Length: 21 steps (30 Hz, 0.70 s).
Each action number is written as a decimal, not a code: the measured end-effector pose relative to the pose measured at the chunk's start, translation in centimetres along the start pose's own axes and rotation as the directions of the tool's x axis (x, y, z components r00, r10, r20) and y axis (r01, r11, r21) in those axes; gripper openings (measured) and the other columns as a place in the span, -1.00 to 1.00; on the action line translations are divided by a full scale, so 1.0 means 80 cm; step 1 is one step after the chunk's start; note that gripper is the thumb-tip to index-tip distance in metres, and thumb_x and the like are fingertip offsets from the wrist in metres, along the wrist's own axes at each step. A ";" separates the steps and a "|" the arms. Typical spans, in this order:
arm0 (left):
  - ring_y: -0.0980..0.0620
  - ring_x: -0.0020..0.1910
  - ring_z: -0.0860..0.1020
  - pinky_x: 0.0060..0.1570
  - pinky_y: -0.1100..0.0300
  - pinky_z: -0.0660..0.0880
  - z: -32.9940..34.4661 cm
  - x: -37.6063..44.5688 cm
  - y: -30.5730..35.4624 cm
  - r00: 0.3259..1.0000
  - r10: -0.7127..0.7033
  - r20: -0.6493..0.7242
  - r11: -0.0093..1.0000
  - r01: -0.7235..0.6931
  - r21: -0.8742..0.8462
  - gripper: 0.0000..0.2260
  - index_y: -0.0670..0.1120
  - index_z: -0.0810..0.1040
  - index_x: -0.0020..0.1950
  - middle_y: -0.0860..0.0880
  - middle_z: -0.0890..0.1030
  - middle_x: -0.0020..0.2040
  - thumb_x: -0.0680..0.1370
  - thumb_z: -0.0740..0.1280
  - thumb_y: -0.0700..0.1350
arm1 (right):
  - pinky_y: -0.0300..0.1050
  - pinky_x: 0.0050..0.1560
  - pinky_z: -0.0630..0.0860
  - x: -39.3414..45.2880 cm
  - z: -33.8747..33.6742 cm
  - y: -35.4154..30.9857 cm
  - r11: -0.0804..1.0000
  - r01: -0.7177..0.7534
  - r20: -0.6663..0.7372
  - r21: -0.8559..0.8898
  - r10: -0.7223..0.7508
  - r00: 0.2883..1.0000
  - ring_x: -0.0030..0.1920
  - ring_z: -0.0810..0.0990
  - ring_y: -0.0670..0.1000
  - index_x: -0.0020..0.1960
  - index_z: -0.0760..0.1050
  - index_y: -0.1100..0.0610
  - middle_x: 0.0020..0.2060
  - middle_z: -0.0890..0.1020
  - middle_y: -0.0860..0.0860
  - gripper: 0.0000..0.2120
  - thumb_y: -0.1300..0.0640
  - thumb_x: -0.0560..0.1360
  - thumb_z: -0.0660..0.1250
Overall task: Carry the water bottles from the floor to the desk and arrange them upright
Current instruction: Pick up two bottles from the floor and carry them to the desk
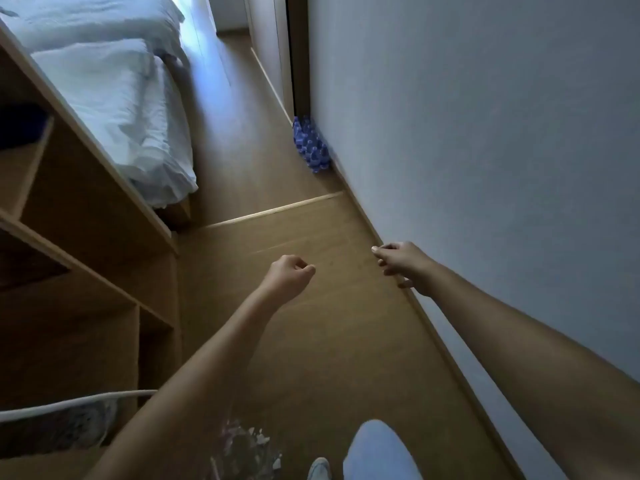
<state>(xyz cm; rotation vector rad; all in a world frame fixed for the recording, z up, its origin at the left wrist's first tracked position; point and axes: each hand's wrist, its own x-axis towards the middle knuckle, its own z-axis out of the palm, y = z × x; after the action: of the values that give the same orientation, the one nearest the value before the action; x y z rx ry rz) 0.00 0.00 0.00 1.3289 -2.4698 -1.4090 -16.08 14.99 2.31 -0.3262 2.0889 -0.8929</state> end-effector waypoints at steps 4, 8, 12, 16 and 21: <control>-0.19 0.03 0.61 0.04 0.07 0.53 -0.006 0.052 0.009 1.000 -0.022 0.015 0.999 0.022 -0.024 -0.83 -0.17 0.61 -0.04 -0.22 0.65 0.00 0.55 0.30 -0.08 | 0.08 0.11 0.42 0.049 -0.004 -0.027 1.000 -0.002 -0.008 0.011 0.002 1.000 0.01 0.55 0.04 0.20 0.49 0.11 0.06 0.57 0.05 -0.68 -0.08 0.58 0.26; -0.18 0.02 0.62 0.03 0.09 0.52 -0.009 0.129 0.026 0.999 -0.045 0.008 0.998 0.045 -0.043 -0.83 -0.17 0.61 -0.03 -0.22 0.65 -0.01 0.55 0.30 -0.09 | 0.12 0.16 0.43 0.120 -0.019 -0.065 1.000 0.010 0.012 0.005 -0.010 1.000 0.00 0.55 0.05 0.20 0.49 0.12 0.05 0.57 0.06 -0.68 -0.07 0.58 0.26; -0.16 -0.03 0.62 -0.01 0.14 0.51 -0.013 0.238 0.056 0.997 -0.079 0.000 0.994 0.079 -0.071 -0.88 -0.10 0.56 -0.13 -0.21 0.66 -0.03 0.55 0.30 -0.09 | 0.11 0.19 0.43 0.219 -0.052 -0.116 1.000 0.004 0.036 0.004 -0.004 0.999 -0.03 0.53 0.03 0.19 0.50 0.13 0.02 0.56 0.05 -0.69 -0.06 0.58 0.26; -0.18 0.00 0.62 0.03 0.09 0.53 -0.025 0.355 0.095 0.990 -0.138 -0.012 0.986 0.136 -0.093 -0.88 -0.09 0.55 -0.14 -0.19 0.65 -0.02 0.54 0.29 -0.08 | 0.13 0.26 0.43 0.323 -0.097 -0.183 1.000 0.007 0.069 -0.030 -0.005 0.998 0.00 0.53 0.06 0.20 0.50 0.17 0.08 0.58 0.12 -0.67 -0.05 0.59 0.25; -0.16 -0.03 0.63 0.01 0.09 0.53 -0.055 0.487 0.125 0.981 -0.188 -0.039 0.975 0.182 -0.124 -0.88 -0.09 0.57 -0.12 -0.19 0.66 -0.02 0.54 0.31 -0.06 | 0.17 0.28 0.43 0.441 -0.136 -0.257 0.998 0.024 0.080 -0.060 -0.019 0.997 0.12 0.58 0.13 0.22 0.49 0.18 0.18 0.59 0.18 -0.65 -0.05 0.60 0.25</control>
<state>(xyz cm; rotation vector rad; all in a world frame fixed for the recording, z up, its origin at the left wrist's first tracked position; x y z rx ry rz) -29.96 -26.75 -5.02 1.5821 -2.2407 -1.5119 -48.23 -12.36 0.27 -0.4104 2.0455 -0.8173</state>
